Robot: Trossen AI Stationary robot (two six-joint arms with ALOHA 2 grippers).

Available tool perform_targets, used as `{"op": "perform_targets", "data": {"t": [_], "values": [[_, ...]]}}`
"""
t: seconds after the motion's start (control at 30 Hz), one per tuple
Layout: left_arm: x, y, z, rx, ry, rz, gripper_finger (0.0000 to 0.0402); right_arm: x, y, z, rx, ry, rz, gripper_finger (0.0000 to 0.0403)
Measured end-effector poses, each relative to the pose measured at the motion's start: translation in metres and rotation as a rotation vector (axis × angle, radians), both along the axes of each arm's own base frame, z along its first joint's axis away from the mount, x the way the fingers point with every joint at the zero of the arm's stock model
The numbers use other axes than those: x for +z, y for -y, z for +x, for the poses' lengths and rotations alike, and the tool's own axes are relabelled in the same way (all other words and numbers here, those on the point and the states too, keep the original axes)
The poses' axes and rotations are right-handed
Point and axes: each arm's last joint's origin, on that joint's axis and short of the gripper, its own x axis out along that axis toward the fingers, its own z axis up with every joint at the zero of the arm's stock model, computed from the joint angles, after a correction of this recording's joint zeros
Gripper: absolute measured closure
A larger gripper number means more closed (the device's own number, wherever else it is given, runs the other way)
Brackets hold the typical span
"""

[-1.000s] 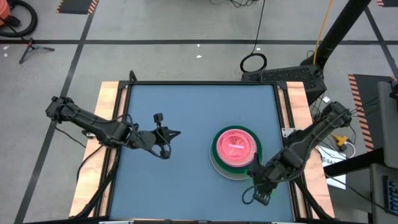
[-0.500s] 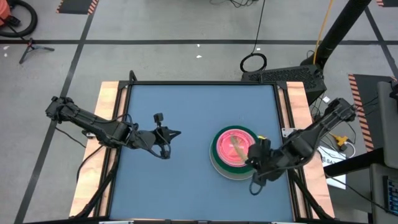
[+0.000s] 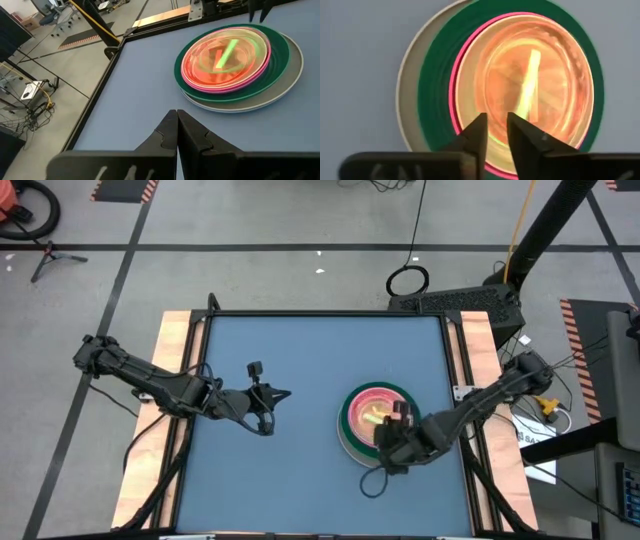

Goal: Stack plastic plates
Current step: Stack the light green plate on top of the light pink plate

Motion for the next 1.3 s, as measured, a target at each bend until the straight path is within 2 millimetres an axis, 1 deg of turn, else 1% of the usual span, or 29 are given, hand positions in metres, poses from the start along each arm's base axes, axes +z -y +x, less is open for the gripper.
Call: {"op": "perform_targets", "data": {"t": [0.13,0.27,0.43,0.6,0.7,0.8,0.87,0.93,1.03,1.07,1.17,1.3], "values": [[0.0,0.0,0.0,0.001,0.001,-0.003,0.04,-0.003,0.006,0.004,-0.022,-0.018,-0.006,0.0302],[0.0,0.0,0.0,0.001,0.0,-0.003,0.04,-0.002,0.009,0.004,-0.031,-0.021,-0.014,0.0279],[0.0,0.0,0.0,0.002,0.0,-0.004,0.04,-0.001,0.009,0.006,-0.032,0.01,-0.03,0.0271],[0.0,0.0,0.0,0.002,0.001,-0.005,0.04,-0.004,0.009,0.008,0.005,0.113,-0.159,0.0271],[0.0,0.0,0.0,0.002,0.0,-0.004,0.04,-0.018,0.015,0.01,-0.011,0.164,-0.24,0.0276],[0.0,0.0,0.0,0.002,0.0,-0.004,0.04,-0.042,0.027,0.009,-0.054,0.192,-0.322,0.0284],[0.0,0.0,0.0,0.002,0.0,-0.004,0.04,-0.059,0.037,0.005,-0.088,0.186,-0.343,0.0289],[0.0,0.0,0.0,0.002,0.0,-0.004,0.04,-0.075,0.046,0.001,-0.138,0.181,-0.34,0.0295],[0.0,0.0,0.0,-0.001,-0.002,0.001,0.04,-0.094,0.051,-0.005,-0.169,0.166,-0.256,0.0302],[0.0,0.0,0.0,-0.001,-0.003,0.002,0.04,-0.097,0.051,-0.005,-0.162,0.162,-0.226,0.0304],[0.0,0.0,0.0,-0.001,-0.003,0.002,0.04,-0.099,0.048,-0.005,-0.141,0.151,-0.171,0.0309],[0.0,-0.001,0.0,0.001,-0.003,0.002,0.04,-0.092,0.044,-0.001,-0.125,0.145,-0.141,0.031]]}}
